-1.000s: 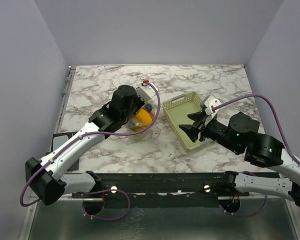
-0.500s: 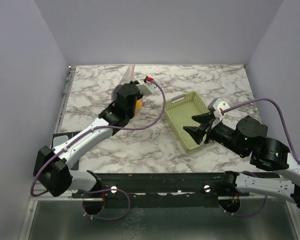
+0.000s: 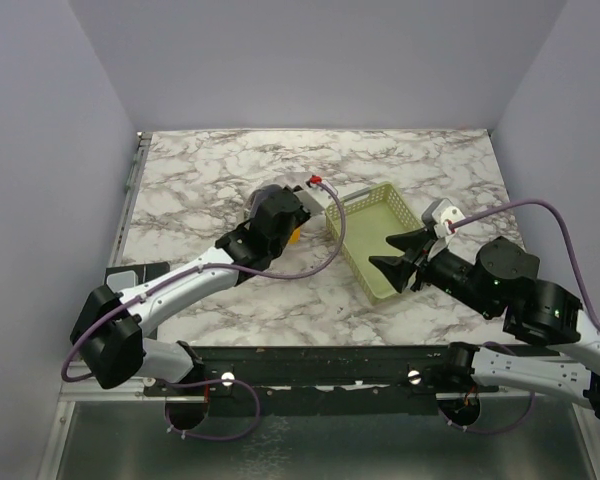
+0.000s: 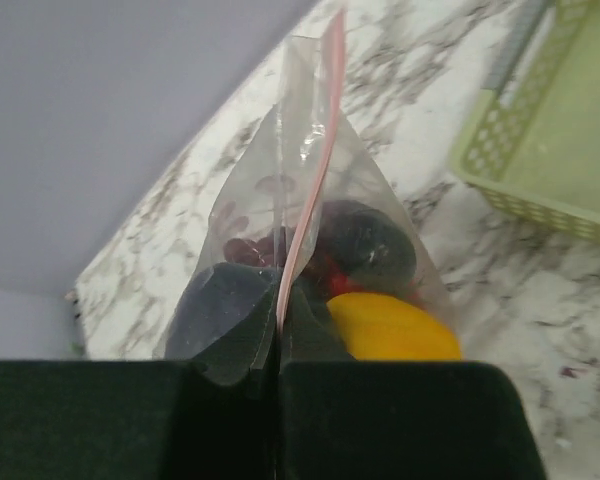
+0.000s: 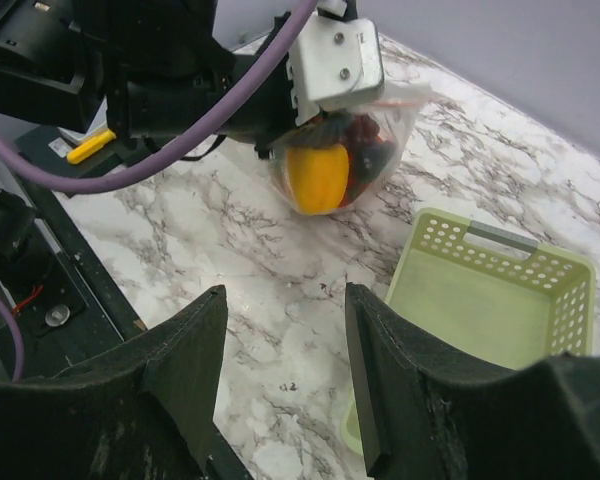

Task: Place the food in the zip-top bag and seal the zipper
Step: Place the zipper food storage bag at the center of the board.

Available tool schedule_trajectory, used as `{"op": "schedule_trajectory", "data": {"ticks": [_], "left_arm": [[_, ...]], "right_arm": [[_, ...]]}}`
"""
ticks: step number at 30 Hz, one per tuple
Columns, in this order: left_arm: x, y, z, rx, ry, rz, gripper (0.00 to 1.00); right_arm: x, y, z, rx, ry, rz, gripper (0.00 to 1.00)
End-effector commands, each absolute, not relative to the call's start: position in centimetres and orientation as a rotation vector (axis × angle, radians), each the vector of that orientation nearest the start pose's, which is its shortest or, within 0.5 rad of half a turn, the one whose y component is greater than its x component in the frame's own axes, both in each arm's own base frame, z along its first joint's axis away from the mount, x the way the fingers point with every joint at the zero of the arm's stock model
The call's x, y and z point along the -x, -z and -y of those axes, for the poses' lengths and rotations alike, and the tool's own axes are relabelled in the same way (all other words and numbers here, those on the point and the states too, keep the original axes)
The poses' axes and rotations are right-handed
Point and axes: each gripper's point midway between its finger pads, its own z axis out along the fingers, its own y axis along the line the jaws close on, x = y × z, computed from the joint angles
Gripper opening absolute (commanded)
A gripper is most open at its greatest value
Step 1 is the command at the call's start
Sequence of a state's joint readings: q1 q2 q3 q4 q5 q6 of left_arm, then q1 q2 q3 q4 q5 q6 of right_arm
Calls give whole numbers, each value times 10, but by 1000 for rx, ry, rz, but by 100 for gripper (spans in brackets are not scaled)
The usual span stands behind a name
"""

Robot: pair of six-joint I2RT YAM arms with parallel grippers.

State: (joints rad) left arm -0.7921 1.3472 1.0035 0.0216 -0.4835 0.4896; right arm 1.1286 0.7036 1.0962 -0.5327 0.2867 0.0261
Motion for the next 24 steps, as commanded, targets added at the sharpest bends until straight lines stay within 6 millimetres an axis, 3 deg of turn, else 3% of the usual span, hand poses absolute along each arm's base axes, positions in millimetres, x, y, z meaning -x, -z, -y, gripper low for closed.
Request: {"op": "schedule_trajectory", "data": {"ticks": [1,5,11,15,18,24], "left_arm": [[-318,-195,258,-875,11,-1796,0],[-291,-179,271,-888,78,-1845,0],[-264,-164,275,-861,138,-1923,2],[-249,-160,277,-848,206,-1955,26],[-234,-160,284,-820,332,-1983,39],[-214,-161,286,-793,469,-2002,53]], "right_arm": [[-152,-357,-206,699,-618,-1597,56],[-151,-353,-202,689,-615,-1608,56],[-155,-349,-194,653,-585,-1631,58],[-158,-343,-192,632,-561,-1651,62],[-162,-338,-191,617,-543,-1667,63],[-166,-331,-193,594,-524,-1692,65]]}}
